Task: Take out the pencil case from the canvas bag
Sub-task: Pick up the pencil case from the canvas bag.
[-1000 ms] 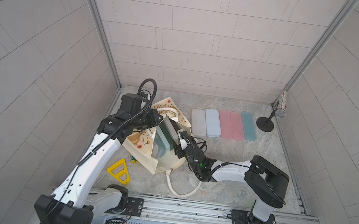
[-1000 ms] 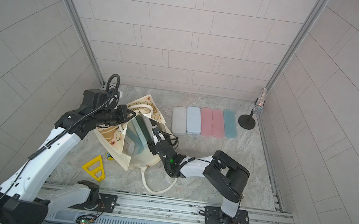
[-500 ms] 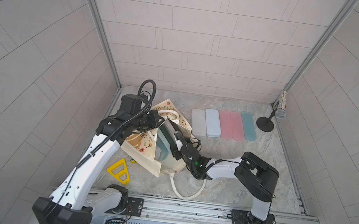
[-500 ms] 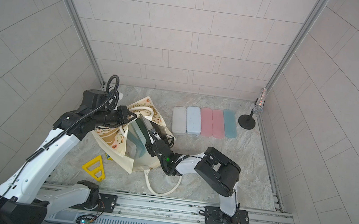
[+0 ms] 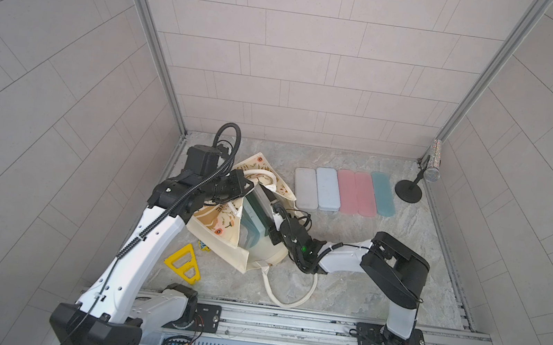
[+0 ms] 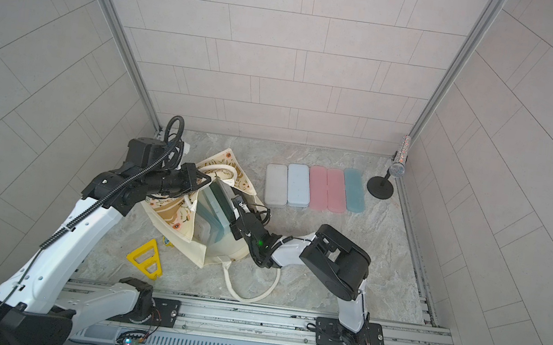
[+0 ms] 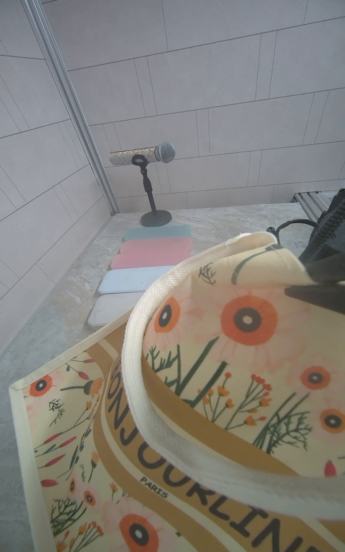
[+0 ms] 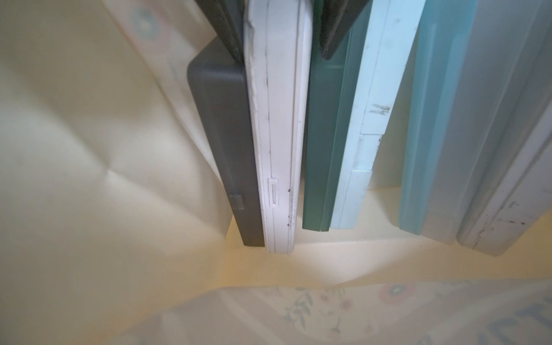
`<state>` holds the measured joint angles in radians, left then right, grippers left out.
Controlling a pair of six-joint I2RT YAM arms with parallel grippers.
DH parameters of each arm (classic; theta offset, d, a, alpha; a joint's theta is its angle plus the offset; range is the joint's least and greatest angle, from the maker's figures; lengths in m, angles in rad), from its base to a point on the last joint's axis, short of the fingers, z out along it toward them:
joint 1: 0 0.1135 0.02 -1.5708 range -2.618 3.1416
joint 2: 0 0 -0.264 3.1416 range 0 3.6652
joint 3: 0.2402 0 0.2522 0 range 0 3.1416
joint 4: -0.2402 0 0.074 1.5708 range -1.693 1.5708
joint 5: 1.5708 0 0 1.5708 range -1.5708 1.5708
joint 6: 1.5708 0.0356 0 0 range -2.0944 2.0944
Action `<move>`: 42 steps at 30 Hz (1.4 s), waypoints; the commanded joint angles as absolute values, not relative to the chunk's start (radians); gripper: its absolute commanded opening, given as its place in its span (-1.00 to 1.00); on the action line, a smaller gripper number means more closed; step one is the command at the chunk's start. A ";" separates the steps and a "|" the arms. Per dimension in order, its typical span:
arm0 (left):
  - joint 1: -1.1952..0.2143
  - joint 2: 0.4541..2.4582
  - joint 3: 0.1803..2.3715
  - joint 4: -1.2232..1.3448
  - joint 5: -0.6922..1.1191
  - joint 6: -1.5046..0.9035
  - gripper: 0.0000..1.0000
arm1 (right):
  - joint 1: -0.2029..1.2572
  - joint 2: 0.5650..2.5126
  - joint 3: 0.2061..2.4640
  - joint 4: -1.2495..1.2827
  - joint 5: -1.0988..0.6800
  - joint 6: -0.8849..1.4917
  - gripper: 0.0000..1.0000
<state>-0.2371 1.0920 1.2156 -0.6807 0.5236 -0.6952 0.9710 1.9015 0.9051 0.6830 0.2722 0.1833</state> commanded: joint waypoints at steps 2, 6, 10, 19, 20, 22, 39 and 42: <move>-0.243 1.064 1.260 -0.623 0.565 -0.699 -1.00 | 0.968 1.849 0.897 0.651 0.269 0.175 -0.25; -0.243 1.072 1.259 -0.623 0.562 -0.693 -1.00 | 0.974 1.780 0.841 0.635 0.264 0.182 -0.28; -0.244 1.078 1.255 -0.620 0.557 -0.688 -1.00 | 0.985 1.706 0.770 0.611 0.270 0.208 -0.31; -0.244 1.075 1.245 -0.607 0.560 -0.698 -1.00 | 1.003 1.720 0.758 0.592 0.293 0.203 0.17; -0.244 1.075 1.245 -0.607 0.559 -0.700 -1.00 | 1.002 1.738 0.777 0.591 0.297 0.190 0.23; -0.242 1.072 1.243 -0.607 0.561 -0.703 -1.00 | 0.997 1.775 0.817 0.588 0.296 0.169 0.27; -0.242 1.087 1.239 -0.594 0.550 -0.686 -1.00 | 0.985 1.740 0.858 0.500 0.264 0.142 -0.29; -0.243 1.100 1.242 -0.586 0.539 -0.673 -1.00 | 1.001 1.672 0.831 0.450 0.292 0.131 -0.37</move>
